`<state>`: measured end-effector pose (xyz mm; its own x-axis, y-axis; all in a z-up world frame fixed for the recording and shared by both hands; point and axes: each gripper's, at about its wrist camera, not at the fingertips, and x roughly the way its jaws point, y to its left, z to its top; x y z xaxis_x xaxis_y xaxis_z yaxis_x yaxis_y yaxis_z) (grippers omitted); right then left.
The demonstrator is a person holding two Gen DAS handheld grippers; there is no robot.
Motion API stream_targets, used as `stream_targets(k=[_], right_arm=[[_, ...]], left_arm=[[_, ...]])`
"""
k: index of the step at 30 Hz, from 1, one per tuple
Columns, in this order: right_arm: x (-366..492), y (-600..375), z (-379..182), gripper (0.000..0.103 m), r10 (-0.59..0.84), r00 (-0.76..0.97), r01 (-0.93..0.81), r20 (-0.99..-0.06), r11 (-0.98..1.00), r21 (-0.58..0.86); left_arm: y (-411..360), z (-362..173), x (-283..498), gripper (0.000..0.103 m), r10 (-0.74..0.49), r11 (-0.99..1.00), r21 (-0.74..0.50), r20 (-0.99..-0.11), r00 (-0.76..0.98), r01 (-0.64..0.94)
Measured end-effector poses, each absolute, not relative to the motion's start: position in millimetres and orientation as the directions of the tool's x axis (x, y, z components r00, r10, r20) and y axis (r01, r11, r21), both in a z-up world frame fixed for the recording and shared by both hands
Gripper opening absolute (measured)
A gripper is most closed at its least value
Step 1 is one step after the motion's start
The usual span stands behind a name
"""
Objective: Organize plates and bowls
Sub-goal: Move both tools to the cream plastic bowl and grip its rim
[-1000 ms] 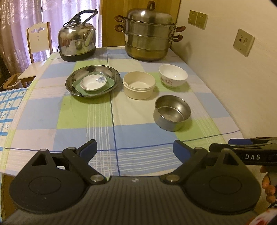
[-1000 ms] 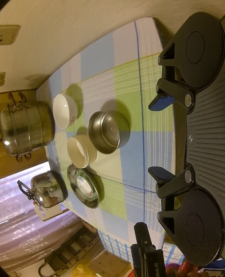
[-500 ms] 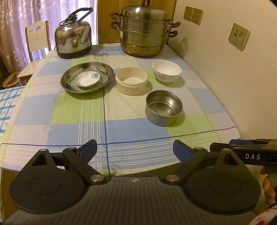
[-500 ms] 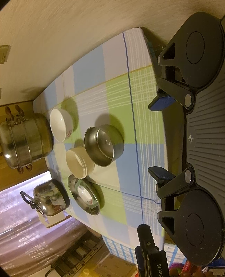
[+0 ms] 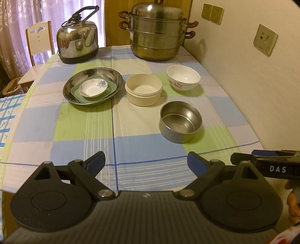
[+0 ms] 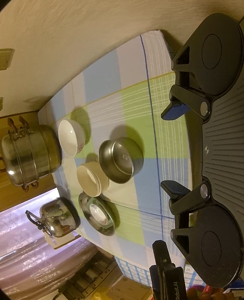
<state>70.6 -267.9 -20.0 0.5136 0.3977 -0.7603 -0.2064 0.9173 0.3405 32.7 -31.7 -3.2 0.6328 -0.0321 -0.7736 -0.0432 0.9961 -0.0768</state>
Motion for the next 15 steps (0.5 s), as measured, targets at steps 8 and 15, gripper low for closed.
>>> stream_targets(k=[8,15], right_arm=[[105,-258,-20,0.071,0.375,0.518,-0.185,-0.769,0.927,0.327],[148,-239,-21,0.071,0.370,0.542,-0.162,-0.754,0.927,0.338]], left_arm=[[-13,-15,80,0.092,-0.069,0.993,-0.110,-0.788,0.611,-0.030],[12,-25,129,0.089,-0.071,0.995,-0.103,-0.794,0.604,-0.018]])
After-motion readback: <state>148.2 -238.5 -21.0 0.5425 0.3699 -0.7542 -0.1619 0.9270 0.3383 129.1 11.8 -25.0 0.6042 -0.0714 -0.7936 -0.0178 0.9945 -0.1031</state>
